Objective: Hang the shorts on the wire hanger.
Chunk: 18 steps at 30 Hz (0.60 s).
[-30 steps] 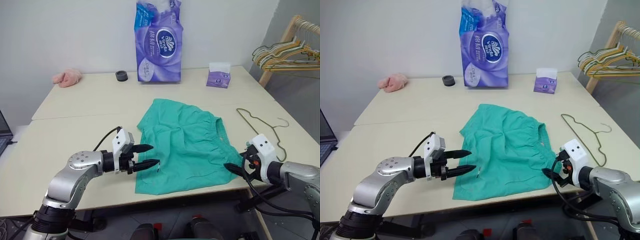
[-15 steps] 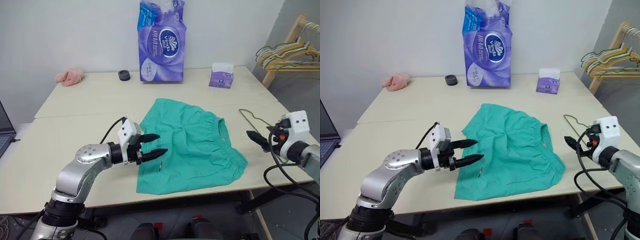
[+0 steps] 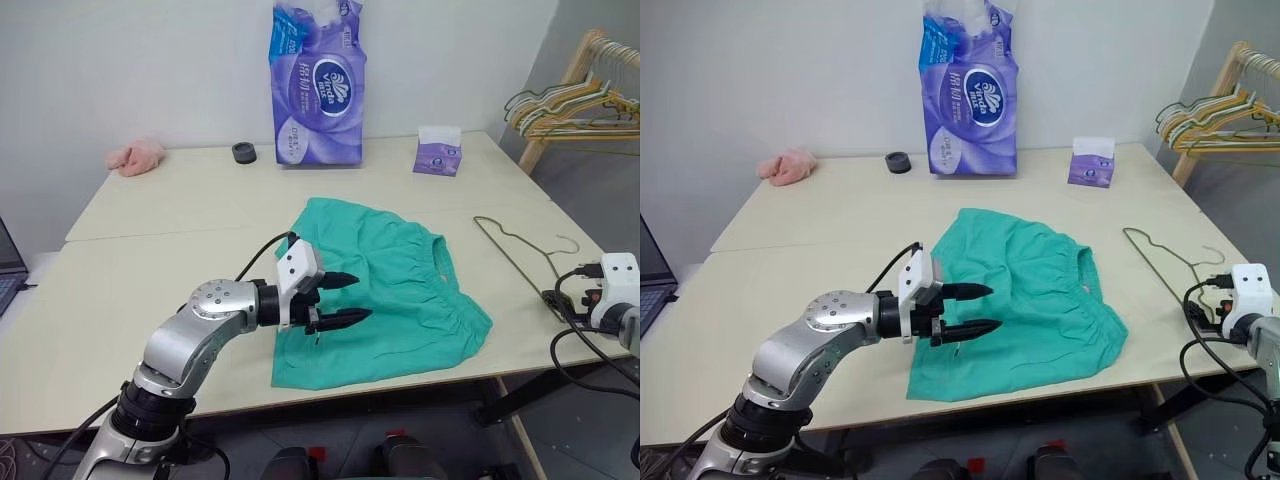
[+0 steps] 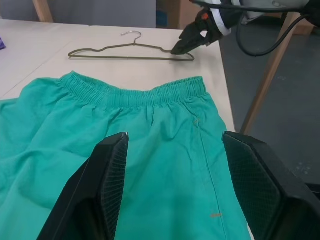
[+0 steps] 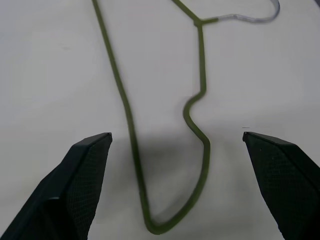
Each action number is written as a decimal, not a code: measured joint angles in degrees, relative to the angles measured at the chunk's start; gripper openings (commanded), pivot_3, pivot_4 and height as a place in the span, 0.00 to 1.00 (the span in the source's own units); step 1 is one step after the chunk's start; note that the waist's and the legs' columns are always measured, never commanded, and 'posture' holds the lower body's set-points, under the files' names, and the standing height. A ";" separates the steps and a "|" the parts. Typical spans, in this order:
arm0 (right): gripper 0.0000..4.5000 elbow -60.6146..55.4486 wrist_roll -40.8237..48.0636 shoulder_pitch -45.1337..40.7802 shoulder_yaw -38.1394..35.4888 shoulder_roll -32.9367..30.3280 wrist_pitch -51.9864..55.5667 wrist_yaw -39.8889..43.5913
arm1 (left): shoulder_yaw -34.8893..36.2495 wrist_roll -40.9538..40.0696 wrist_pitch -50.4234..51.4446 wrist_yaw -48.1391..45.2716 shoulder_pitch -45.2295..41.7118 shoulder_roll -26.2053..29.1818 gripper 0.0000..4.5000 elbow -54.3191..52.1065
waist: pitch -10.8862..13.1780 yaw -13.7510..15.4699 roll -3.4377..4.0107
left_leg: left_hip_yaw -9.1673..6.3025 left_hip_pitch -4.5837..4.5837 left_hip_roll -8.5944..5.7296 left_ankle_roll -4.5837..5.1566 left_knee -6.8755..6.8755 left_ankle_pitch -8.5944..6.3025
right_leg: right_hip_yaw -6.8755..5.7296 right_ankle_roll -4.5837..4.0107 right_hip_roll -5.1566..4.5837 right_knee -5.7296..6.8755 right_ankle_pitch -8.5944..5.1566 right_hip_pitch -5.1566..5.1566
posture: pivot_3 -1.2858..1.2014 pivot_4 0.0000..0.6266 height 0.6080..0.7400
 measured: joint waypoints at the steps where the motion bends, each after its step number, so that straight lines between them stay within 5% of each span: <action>1: 1.00 1.91 -0.26 -0.80 0.07 -0.21 -0.63 0.19 | -0.22 0.09 0.00 0.02 -0.06 -0.04 0.71 0.00 | 0.00 -0.03 0.00 | 0.02 0.00 0.00 0.00 0.00 0.00 | 0.02 0.00 0.01 0.00 0.00 0.00 | 0.49 0.07 1.00; 9: 1.00 11.20 -1.48 -4.39 2.90 -1.89 -3.26 4.36 | -0.63 0.31 -0.02 0.03 -1.28 -0.31 0.71 -0.05 | 0.00 -0.10 -0.01 | 0.37 0.16 0.01 0.11 0.01 -0.06 | 0.44 0.10 0.09 -0.01 0.06 0.03 | 0.49 0.07 1.00; 13: 0.80 12.61 -2.51 -5.87 5.47 -2.54 -3.44 6.62 | -0.99 0.27 -0.02 0.01 -1.36 -0.35 0.71 -0.07 | 0.00 -0.51 -0.07 | 0.49 0.48 0.06 0.20 0.01 -0.12 | 0.58 0.13 0.16 -0.09 0.05 0.27 | 0.49 0.07 1.00; 18: 0.41 14.43 -3.77 -6.76 8.21 -2.56 -3.53 7.75 | -1.33 0.24 -0.01 0.01 -1.65 -0.73 0.71 -0.07 | -0.22 -0.58 -0.47 | 0.56 0.78 0.07 0.25 0.00 -0.16 | 0.68 0.17 0.17 -0.10 0.03 0.39 | 0.49 0.07 1.00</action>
